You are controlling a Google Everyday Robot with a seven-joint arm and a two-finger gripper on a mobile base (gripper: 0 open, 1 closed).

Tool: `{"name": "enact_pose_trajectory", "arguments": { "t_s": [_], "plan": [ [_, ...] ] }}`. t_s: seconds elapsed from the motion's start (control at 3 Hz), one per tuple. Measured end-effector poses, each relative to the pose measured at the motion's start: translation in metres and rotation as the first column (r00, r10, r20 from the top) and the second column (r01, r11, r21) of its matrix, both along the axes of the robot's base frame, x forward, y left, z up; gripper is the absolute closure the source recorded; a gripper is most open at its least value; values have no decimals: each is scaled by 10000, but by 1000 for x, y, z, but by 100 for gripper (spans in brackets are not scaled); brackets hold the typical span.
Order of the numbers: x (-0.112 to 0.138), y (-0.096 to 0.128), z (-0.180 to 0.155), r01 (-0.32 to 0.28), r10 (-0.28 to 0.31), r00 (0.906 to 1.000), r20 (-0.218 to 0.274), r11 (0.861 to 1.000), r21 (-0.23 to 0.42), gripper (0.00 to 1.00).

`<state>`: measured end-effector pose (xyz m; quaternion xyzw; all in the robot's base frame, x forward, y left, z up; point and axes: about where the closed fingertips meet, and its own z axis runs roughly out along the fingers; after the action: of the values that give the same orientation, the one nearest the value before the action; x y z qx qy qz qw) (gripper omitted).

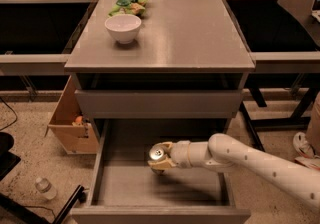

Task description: Pick green can from middle drawer and place on counter

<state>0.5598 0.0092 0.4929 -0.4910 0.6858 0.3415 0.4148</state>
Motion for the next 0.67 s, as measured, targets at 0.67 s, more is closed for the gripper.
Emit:
{"name": "enact_pose_trajectory", "arguments": {
  "t_s": [0.67],
  "plan": [
    [-45, -48, 185, 35, -15, 9965, -831, 9997, 237, 100]
  ]
}}
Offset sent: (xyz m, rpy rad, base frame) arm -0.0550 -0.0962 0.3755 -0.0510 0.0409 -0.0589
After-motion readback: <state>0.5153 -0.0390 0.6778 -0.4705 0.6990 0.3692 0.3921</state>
